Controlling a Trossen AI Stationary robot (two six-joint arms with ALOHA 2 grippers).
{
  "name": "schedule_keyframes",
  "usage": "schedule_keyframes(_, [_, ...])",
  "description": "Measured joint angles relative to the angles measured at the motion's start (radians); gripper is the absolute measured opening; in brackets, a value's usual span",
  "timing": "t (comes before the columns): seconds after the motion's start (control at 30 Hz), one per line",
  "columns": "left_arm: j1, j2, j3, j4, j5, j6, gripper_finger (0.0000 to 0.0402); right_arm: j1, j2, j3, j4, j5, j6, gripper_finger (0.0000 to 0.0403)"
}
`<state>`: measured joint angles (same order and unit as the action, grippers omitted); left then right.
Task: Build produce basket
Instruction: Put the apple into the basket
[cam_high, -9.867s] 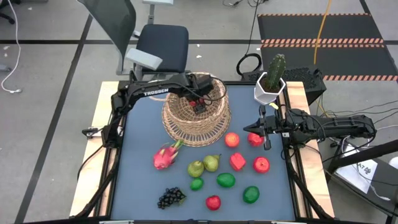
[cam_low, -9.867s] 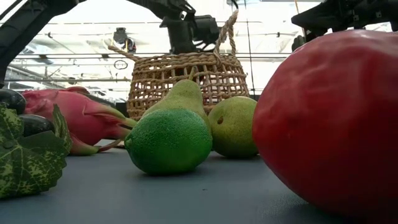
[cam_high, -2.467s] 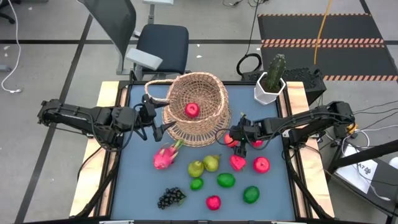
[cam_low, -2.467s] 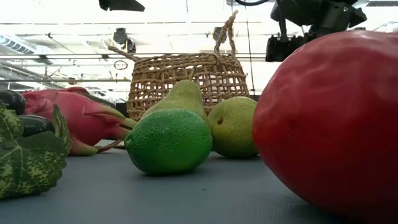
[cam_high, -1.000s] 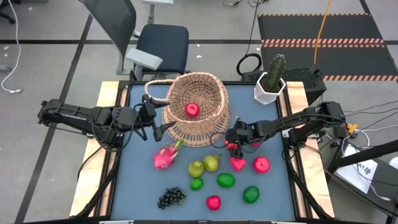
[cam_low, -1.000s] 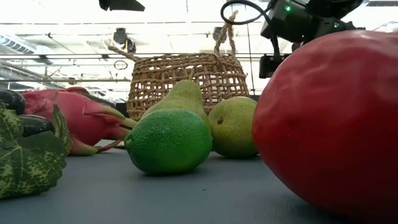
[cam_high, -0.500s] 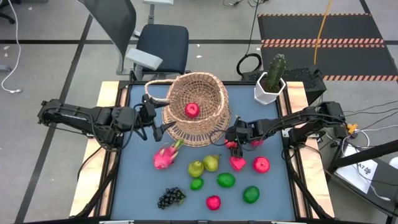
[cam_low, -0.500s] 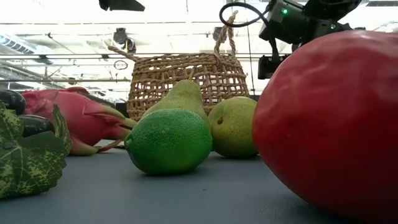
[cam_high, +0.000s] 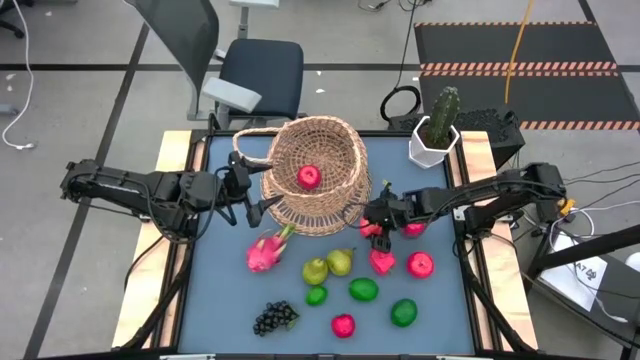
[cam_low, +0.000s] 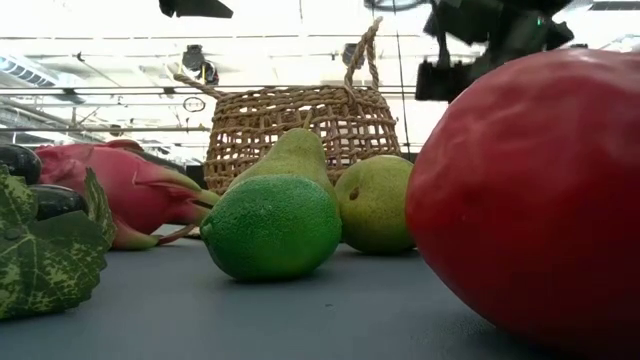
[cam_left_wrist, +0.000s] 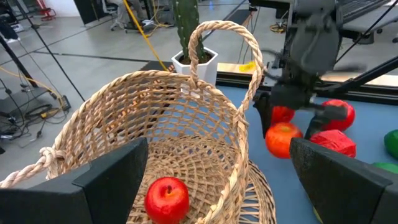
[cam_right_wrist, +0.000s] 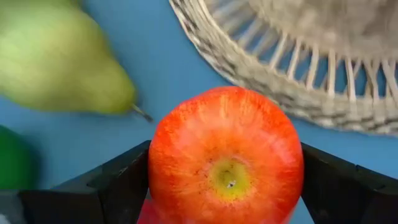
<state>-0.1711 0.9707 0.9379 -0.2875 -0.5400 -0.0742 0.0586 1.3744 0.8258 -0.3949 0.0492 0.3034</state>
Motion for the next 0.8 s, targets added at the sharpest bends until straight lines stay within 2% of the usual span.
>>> schedule_keyframes(0.27, [0.0,0.0,0.0,0.0,0.0,0.0,0.039,0.035,-0.088,0.122,0.001,-0.002,0.018,0.0344])
schedule_keyframes(0.57, [-0.001,0.0,0.0,0.001,0.0,-0.002,0.039,0.088,-0.083,0.31,-0.035,0.009,-0.022,0.0345])
schedule_keyframes(0.8, [-0.001,0.0,0.0,0.001,0.0,-0.002,0.039,0.108,-0.083,0.412,-0.036,0.07,-0.062,0.0345])
